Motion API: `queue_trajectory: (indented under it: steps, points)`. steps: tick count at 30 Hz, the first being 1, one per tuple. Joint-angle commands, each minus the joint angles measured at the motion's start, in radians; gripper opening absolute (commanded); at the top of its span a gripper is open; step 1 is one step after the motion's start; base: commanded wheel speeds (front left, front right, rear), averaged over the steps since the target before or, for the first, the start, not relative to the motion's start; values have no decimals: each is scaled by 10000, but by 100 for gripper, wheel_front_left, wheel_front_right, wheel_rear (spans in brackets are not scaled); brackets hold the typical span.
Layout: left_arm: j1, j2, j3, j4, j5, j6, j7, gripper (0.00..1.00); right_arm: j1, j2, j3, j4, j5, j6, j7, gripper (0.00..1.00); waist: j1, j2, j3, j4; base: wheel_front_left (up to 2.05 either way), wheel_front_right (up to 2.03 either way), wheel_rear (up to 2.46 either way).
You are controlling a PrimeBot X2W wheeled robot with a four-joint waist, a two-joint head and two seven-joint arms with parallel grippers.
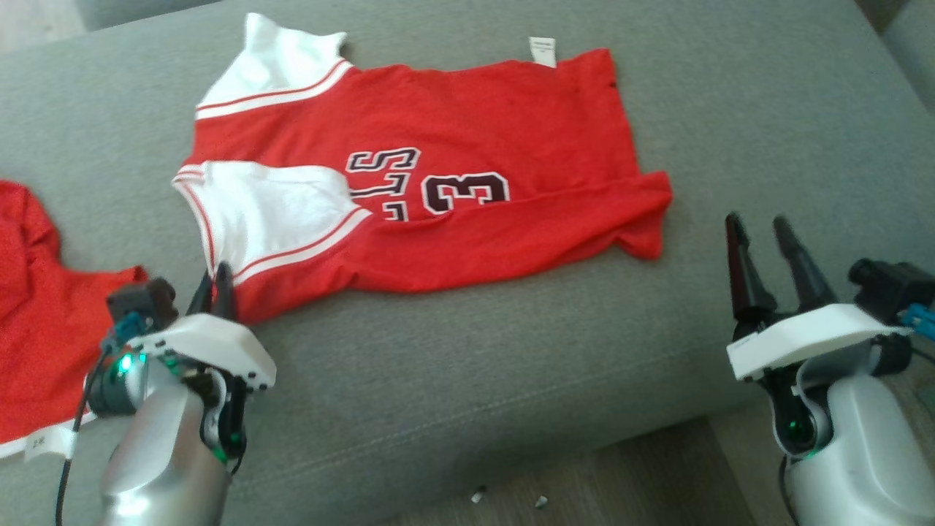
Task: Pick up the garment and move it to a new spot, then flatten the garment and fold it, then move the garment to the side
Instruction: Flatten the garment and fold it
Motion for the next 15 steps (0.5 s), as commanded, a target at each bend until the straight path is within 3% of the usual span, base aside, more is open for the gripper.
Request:
queue_trajectory:
  steps: [1, 6, 9, 15]
  points:
    - [-155, 226, 307, -711, 9, -17, -153, 0, -340, 102, 98, 8, 147, 62, 221, 100, 0, 0, -64, 258, 0, 0, 0]
    - [129, 255, 315, -1969, 209, 5, -200, 0, -762, 329, -149, 1017, 632, 62, 786, 100, 0, 0, -70, 670, 0, 0, 0]
    - [282, 242, 278, -2555, 303, 28, -206, 0, -1093, 139, -215, 1729, 87, 62, 789, 100, 0, 0, -26, 893, 0, 0, 0]
    - [441, 242, 79, -3162, 485, 51, -208, 0, -1687, 459, -816, 3046, -182, 62, 887, 100, 0, 0, 133, 1140, 0, 0, 0]
